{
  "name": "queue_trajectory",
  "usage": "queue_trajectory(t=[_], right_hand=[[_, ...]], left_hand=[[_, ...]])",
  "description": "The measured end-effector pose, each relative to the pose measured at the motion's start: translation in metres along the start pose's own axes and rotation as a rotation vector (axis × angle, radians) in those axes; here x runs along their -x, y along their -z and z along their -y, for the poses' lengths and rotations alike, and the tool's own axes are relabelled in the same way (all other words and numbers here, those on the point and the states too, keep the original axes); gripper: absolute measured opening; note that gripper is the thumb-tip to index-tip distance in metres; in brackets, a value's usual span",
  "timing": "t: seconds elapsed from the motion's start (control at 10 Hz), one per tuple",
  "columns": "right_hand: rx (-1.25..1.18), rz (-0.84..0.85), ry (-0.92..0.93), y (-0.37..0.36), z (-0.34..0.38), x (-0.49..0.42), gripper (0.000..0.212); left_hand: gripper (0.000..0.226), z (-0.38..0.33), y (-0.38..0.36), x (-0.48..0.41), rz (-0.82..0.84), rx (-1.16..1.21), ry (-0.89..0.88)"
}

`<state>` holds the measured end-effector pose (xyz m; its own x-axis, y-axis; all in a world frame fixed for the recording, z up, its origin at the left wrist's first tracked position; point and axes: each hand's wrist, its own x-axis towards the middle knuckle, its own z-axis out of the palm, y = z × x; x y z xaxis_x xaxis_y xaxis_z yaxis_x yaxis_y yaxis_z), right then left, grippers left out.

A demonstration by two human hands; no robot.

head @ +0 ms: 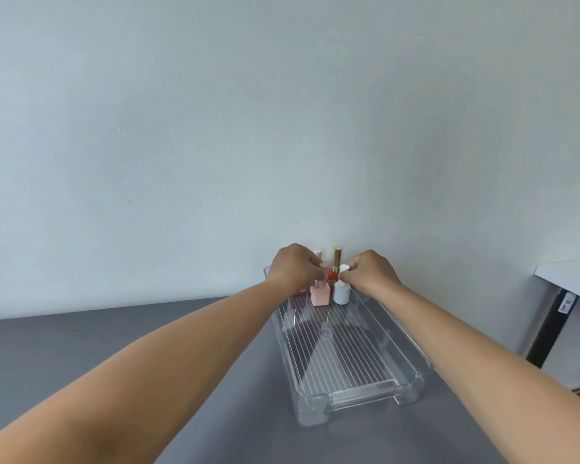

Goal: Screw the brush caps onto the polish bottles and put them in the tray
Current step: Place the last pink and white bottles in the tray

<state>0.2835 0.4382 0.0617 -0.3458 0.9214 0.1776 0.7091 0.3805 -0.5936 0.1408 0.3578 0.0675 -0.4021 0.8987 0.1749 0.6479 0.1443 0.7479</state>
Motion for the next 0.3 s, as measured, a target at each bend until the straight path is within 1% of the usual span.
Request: queue_trajectory(t=[0.1, 0.2, 0.3], right_hand=[[-0.013, 0.001, 0.004, 0.002, 0.001, 0.002, 0.014], [-0.011, 0.015, 0.010, 0.002, 0.000, 0.002, 0.010], [-0.012, -0.008, 0.013, 0.005, 0.004, 0.005, 0.017]], left_hand=[[0.024, 0.000, 0.005, 0.001, -0.021, -0.013, -0.003], [0.030, 0.003, 0.012, 0.003, -0.035, 0.019, -0.010], [0.024, 0.006, 0.025, 0.010, -0.071, 0.031, -0.035]])
